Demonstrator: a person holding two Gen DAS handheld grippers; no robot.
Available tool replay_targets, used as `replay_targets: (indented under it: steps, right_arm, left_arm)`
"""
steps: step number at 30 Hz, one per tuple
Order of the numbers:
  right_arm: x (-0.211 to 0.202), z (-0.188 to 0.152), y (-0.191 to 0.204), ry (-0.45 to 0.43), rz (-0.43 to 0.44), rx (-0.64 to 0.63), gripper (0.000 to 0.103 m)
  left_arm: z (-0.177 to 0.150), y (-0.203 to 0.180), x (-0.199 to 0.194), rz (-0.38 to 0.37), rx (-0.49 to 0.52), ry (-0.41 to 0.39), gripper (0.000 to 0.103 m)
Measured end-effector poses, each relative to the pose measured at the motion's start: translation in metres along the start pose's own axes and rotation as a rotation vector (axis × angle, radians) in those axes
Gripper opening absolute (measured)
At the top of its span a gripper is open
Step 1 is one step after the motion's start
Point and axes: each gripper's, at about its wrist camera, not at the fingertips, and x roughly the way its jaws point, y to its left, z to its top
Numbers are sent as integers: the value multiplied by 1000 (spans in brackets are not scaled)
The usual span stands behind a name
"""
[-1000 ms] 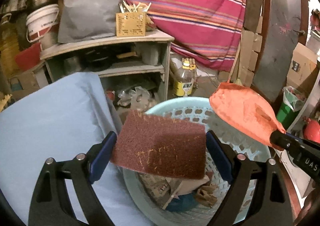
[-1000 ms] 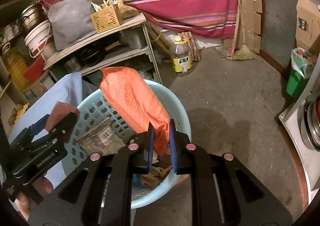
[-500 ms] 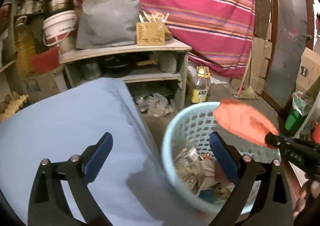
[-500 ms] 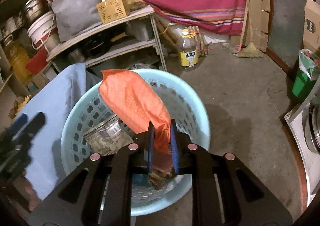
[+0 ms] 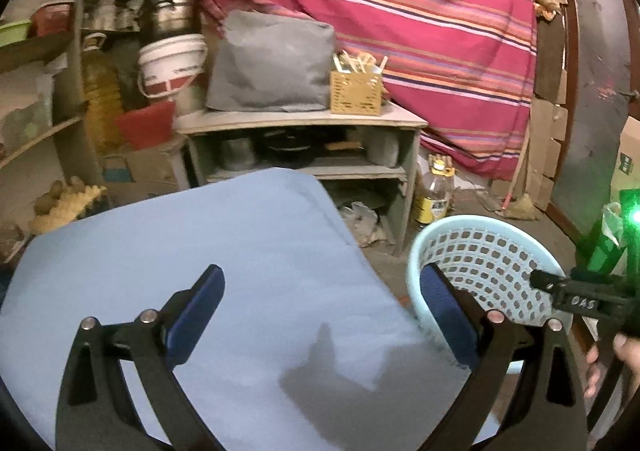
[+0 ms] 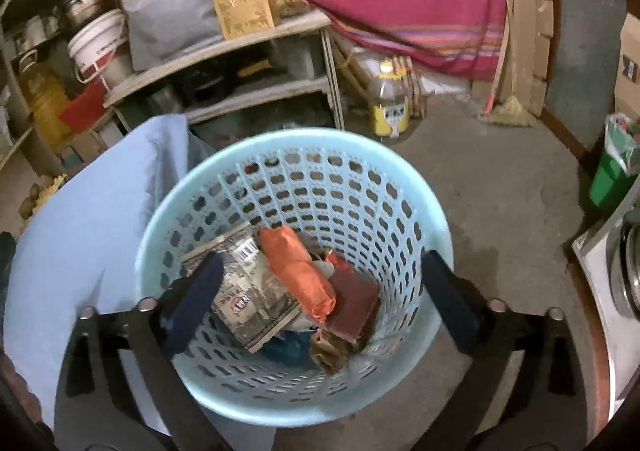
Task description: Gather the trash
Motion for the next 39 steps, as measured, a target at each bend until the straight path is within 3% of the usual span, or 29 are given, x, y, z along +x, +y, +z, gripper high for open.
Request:
replay_targets:
  steps: [7,13,17,20,28,31,39]
  right_arm:
    - [-45,-24,28,-94,38,-46,99]
    - [-98,-56,65,-188,79,-80,99]
    - [-136,-89,95,-277,97,-132,99]
    - [-152,-114,108,-296,114,-147,99]
    - [-162,-173,153,-264,176,-227,99]
    - [-165,-193,170,-283,161,-260,99]
    - [-175,-205,185,-355,197,-284,99]
  left_arm:
    - [-22,31,-67,85,14,-68,99]
    - [-55,52,-114,100,-10,-69,99]
    - [-82,65,-142,119,-26,-62,99]
    - [-99,75,-162,127,-55,-76,99]
    - [-137,91,-197,209,-86,-96,99]
    - [-151,100,-203,218,-109,-86,99]
    - [-172,118,-211,279,-141,-112,99]
